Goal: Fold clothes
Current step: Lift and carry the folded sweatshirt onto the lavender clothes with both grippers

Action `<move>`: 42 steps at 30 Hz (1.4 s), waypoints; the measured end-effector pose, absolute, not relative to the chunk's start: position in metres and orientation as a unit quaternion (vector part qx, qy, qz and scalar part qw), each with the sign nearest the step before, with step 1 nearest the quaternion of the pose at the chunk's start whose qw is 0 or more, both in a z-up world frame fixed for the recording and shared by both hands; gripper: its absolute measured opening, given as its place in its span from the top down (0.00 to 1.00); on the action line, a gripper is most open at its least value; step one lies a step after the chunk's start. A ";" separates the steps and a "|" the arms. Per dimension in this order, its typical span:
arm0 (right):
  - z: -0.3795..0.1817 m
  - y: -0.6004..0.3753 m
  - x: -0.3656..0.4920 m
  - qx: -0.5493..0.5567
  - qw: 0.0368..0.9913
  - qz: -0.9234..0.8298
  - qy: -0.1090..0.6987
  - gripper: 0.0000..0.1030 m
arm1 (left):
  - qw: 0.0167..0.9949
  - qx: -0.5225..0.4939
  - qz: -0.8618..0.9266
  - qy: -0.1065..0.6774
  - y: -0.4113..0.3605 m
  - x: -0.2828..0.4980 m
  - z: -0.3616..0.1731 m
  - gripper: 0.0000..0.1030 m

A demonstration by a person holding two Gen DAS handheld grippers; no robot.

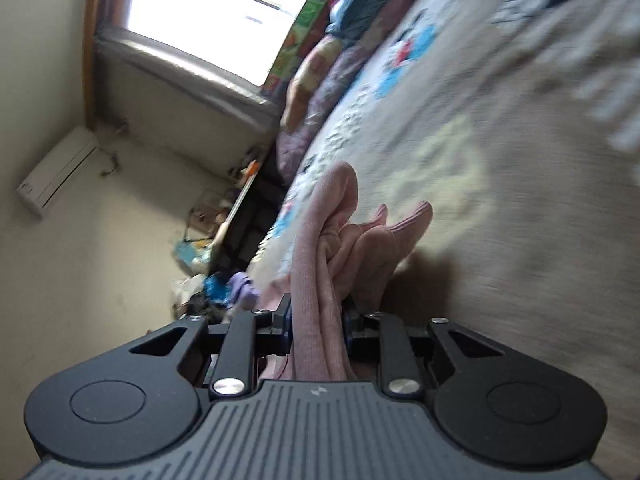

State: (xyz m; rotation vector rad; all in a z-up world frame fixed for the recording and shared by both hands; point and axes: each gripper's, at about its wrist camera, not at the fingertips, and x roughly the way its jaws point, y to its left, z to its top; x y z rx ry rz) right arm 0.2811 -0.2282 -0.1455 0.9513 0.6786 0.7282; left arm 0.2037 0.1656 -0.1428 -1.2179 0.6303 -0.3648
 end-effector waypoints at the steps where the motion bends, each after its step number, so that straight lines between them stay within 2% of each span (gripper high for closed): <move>1: -0.141 -0.218 0.287 0.437 0.769 0.346 0.312 0.76 | 0.758 -0.568 -0.163 0.277 0.178 0.201 -0.141 0.82; 16: -0.063 0.016 0.409 0.373 0.701 0.516 0.322 0.77 | 0.782 -0.621 -0.047 0.026 0.374 0.155 -0.083 0.82; 25: -0.026 0.137 0.456 0.333 0.666 0.594 0.303 0.77 | 0.828 -0.557 0.013 -0.062 0.437 0.156 -0.056 0.82; 33: -0.026 0.200 0.492 0.350 0.626 0.639 0.279 0.77 | 0.849 -0.519 0.062 -0.077 0.457 0.182 -0.051 0.82; 35: -0.034 0.215 0.502 0.360 0.617 0.642 0.279 0.77 | 0.856 -0.501 0.116 -0.051 0.460 0.187 -0.055 0.80; 36: -0.041 0.220 0.505 0.365 0.614 0.641 0.280 0.77 | 0.855 -0.492 0.164 -0.022 0.461 0.192 -0.063 0.75; 37: -0.053 0.227 0.508 0.358 0.635 0.619 0.294 0.75 | 0.851 -0.481 0.211 0.007 0.461 0.197 -0.070 0.72; 38: -0.066 0.234 0.511 0.349 0.656 0.595 0.308 0.66 | 0.847 -0.467 0.252 0.036 0.461 0.202 -0.078 0.72; 39: -0.082 0.241 0.513 0.327 0.685 0.557 0.338 0.62 | 0.847 -0.452 0.273 0.059 0.458 0.207 -0.086 0.72; 41: -0.104 0.251 0.511 0.280 0.714 0.519 0.378 0.61 | 0.854 -0.434 0.279 0.064 0.451 0.209 -0.085 0.72; 42: -0.103 0.245 0.506 0.281 0.721 0.519 0.364 0.61 | 0.858 -0.425 0.280 0.062 0.448 0.210 -0.081 0.72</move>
